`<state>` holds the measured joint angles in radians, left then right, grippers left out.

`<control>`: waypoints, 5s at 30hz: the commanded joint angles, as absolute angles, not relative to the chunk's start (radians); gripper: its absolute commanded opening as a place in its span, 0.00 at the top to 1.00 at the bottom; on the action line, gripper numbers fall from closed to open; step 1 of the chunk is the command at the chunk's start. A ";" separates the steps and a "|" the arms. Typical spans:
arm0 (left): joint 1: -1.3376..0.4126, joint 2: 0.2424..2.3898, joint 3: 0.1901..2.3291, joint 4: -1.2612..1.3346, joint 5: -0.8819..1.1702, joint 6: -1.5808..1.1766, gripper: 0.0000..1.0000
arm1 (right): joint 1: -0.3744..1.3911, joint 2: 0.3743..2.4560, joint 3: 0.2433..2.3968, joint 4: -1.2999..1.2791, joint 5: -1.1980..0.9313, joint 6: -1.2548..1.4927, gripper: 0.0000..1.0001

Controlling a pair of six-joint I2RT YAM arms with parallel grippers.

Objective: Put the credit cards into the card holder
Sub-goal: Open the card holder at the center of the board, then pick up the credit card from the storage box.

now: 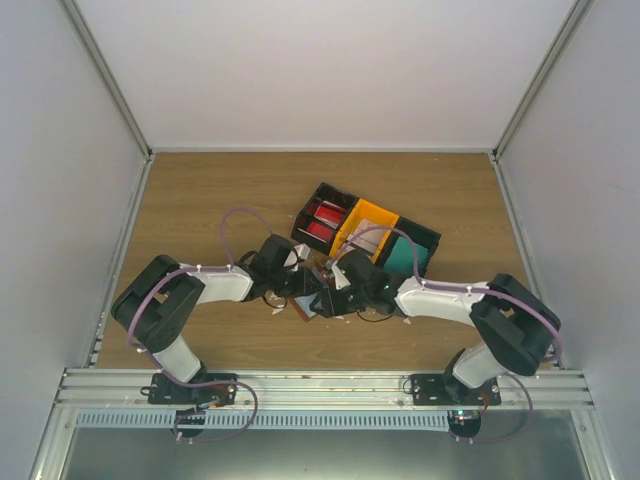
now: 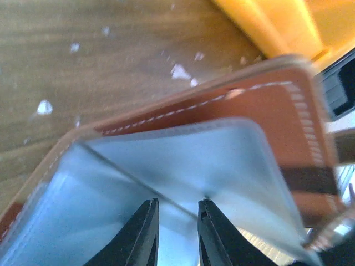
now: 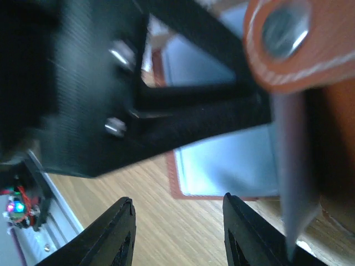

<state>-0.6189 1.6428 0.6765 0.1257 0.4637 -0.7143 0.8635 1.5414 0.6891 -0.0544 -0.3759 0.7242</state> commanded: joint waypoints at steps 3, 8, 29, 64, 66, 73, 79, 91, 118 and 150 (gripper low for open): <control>-0.615 1.667 0.680 0.011 0.495 -0.627 0.77 | 0.856 1.416 0.727 -0.089 -0.310 0.704 0.55; -0.615 1.689 0.674 -0.025 0.486 -0.590 0.77 | 0.822 1.370 0.738 -0.129 -0.245 0.650 0.59; -0.615 1.734 0.704 -0.051 0.485 -0.582 0.77 | 0.766 1.452 0.736 -0.016 -0.538 0.442 0.84; -0.615 1.475 0.602 -0.081 0.468 -0.665 0.77 | 0.689 1.717 0.778 -0.152 -0.161 0.405 0.67; -0.615 1.443 0.587 -0.095 0.466 -0.687 0.77 | 0.704 1.706 0.764 -0.167 -0.148 0.417 0.67; -0.621 1.347 0.512 -0.138 0.427 -0.769 0.77 | 0.771 1.667 0.699 -0.229 -0.084 0.500 0.71; -0.629 1.350 0.465 -0.149 0.383 -0.825 0.77 | 0.836 1.640 0.647 -0.242 -0.087 0.567 0.74; -0.631 1.392 0.504 -0.211 0.234 -0.762 0.78 | 0.941 1.571 0.603 -0.269 -0.161 0.668 0.83; -0.614 1.548 0.732 -0.137 0.541 -0.482 0.79 | 0.756 1.407 0.769 -0.249 -0.340 0.650 0.71; -0.570 1.660 0.740 -0.200 0.424 -0.531 0.80 | 0.611 2.091 1.640 -0.558 -0.211 -0.063 0.49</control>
<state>-0.5793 1.6466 0.7631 -0.1982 0.4557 -0.5091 0.5976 2.0441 1.5909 -0.5400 -0.2245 0.0036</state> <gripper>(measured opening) 0.203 0.521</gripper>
